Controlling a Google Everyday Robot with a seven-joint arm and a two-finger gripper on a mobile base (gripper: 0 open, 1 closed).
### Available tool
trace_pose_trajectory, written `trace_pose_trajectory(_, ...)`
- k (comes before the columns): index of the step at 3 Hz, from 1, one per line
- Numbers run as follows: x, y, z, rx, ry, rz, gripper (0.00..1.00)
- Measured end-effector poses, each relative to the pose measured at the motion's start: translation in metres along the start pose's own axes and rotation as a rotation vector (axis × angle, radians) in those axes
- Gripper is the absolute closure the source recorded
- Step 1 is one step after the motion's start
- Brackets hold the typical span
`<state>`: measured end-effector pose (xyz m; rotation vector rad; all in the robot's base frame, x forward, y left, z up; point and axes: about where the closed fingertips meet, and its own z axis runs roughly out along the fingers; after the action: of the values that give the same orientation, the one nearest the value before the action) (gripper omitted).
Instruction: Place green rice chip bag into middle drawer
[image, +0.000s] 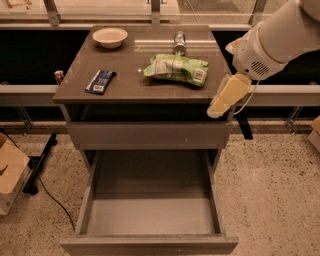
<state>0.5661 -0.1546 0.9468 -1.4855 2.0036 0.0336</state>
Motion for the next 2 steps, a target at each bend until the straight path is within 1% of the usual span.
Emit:
trace_pose_trajectory(1, -0.015, -0.022, 0.029, 0.016, -0.083, 0.028, 0.0)
trace_pose_trajectory(2, -0.024, -0.048, 0.057, 0.029, -0.166, 0.078, 0.0)
